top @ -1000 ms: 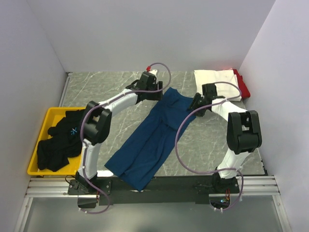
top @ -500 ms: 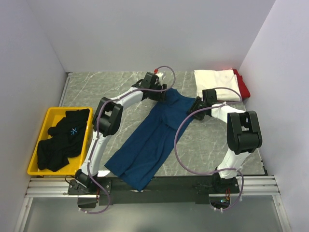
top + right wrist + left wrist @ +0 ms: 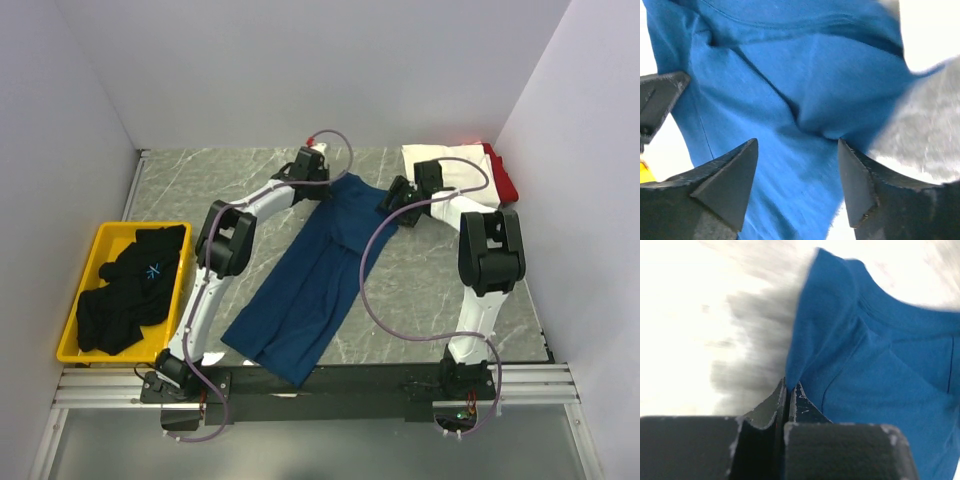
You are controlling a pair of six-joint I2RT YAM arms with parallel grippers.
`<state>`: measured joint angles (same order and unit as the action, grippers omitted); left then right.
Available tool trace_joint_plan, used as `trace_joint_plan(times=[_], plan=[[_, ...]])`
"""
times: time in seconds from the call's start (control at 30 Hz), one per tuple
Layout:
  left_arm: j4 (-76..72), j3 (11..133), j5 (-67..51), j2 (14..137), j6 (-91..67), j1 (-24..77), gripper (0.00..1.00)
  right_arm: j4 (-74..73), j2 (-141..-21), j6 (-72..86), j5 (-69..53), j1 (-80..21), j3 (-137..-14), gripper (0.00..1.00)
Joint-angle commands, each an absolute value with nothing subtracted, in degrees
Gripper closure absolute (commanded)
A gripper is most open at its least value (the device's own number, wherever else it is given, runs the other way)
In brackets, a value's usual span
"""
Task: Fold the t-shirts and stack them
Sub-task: Fold the tshirt
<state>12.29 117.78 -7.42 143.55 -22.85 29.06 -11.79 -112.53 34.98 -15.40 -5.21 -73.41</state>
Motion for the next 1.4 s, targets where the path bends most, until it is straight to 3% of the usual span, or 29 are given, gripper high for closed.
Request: trace_joint_plan(times=[0.0, 0.17, 0.27, 0.3, 0.33, 0.4, 0.43, 0.5, 0.6, 0.83, 0.97, 1.17, 1.37], plan=[[7.65, 117.43, 6.20, 141.69, -30.47, 23.66, 1.00, -14.23, -112.32, 32.26, -16.08, -5.10, -79.18, 0.26], [8.00, 111.89, 12.39, 138.26, -41.89, 16.71, 1.00, -19.33, -113.64, 29.97, -14.94, -5.45, -86.22, 0.25], [7.73, 111.62, 7.75, 138.51, -44.20, 12.84, 0.95, -20.65, -113.73, 29.53, -14.68, -5.97, -87.63, 0.25], [8.34, 113.36, 7.30, 139.39, -44.21, 12.14, 0.90, -20.83, -113.64, 29.36, -14.59, -6.24, -87.63, 0.26], [9.05, 114.25, 6.25, 139.83, -43.86, 12.04, 0.76, -20.83, -113.21, 29.36, -14.33, -6.59, -87.10, 0.26], [8.88, 115.66, 4.84, 140.10, -42.11, 12.04, 0.64, -20.74, -112.33, 29.62, -14.24, -7.29, -86.05, 0.26], [8.96, 115.66, 4.49, 139.84, -42.10, 12.13, 0.50, -20.13, -111.02, 29.71, -14.33, -7.64, -84.13, 0.26], [9.05, 114.62, 4.83, 138.00, -41.66, 11.95, 0.37, -18.64, -109.52, 30.58, -15.11, -8.87, -80.27, 0.26], [8.96, 111.55, 6.15, 133.61, -40.78, 11.78, 0.30, -16.10, -104.87, 31.81, -15.29, -11.41, -75.69, 0.26], [10.81, 101.35, 10.81, 120.78, -39.46, 11.51, 0.27, -13.45, -89.51, 32.52, -13.27, -17.39, -60.59, 0.30], [13.18, 93.18, 11.95, 110.52, -42.44, 11.95, 0.29, -13.62, -81.58, 32.43, -11.78, -22.14, -53.98, 0.38], [16.78, 71.77, 14.94, 93.73, -47.71, 17.65, 0.40, -14.85, -70.59, 33.22, -4.76, -35.38, -44.49, 0.46], [15.82, 52.78, 16.44, 78.15, -54.92, 27.94, 0.49, -15.82, -67.23, 33.40, 6.39, -51.03, -41.66, 0.47]])
